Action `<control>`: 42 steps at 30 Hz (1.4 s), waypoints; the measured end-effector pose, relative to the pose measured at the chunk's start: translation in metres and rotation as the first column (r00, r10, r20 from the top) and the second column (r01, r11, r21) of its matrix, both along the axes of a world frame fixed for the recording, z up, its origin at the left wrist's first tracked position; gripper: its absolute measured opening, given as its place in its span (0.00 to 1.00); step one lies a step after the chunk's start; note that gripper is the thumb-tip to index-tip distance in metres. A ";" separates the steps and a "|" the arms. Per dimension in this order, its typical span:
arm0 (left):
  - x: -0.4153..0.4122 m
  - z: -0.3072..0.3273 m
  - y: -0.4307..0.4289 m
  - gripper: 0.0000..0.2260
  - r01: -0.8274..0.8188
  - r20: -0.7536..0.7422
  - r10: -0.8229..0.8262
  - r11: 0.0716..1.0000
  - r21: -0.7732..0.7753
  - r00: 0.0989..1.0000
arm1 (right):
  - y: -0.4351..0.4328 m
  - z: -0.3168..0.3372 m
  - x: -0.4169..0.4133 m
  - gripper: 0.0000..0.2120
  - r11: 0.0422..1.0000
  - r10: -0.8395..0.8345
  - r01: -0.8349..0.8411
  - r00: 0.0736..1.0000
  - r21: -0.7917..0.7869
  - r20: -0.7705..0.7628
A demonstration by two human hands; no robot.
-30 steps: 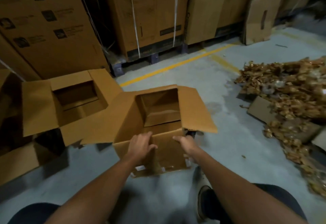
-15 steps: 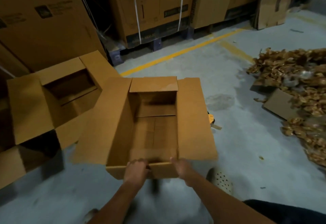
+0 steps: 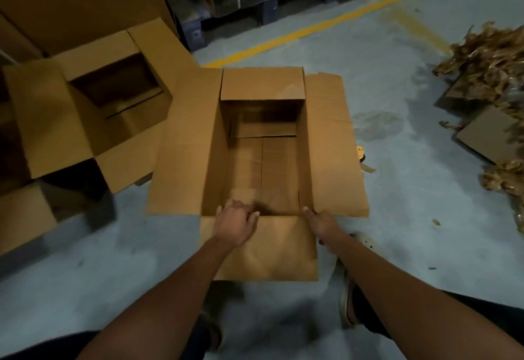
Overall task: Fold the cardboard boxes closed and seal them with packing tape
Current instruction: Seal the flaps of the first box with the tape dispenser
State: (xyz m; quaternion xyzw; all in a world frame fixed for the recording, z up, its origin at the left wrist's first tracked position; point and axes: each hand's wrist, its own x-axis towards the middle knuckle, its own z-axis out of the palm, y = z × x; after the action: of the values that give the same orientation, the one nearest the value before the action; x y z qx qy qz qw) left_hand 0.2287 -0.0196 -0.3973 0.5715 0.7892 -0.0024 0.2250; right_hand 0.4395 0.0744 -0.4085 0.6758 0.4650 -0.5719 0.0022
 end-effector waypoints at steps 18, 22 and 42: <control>-0.069 0.094 -0.002 0.09 -0.741 0.588 0.767 0.235 -0.629 -0.256 | 0.015 0.093 0.003 0.10 0.716 -0.698 0.653 0.673 -0.246 -0.244; -0.066 0.078 0.013 0.15 -0.722 0.626 0.625 0.139 -0.678 -0.467 | 0.029 0.071 -0.010 0.13 0.669 -0.743 0.708 0.623 -0.226 -0.246; -0.005 -0.042 0.063 0.31 0.147 -0.013 -0.151 0.977 -0.152 0.988 | 0.028 -0.016 -0.049 0.15 0.573 0.504 -0.657 0.754 0.491 0.420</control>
State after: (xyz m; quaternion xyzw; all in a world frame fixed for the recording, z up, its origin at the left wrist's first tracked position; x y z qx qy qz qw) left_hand 0.2241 0.0438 -0.4395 0.6102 0.7444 -0.0860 0.2570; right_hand 0.3904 0.1022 -0.4241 0.5085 0.8165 -0.2721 0.0270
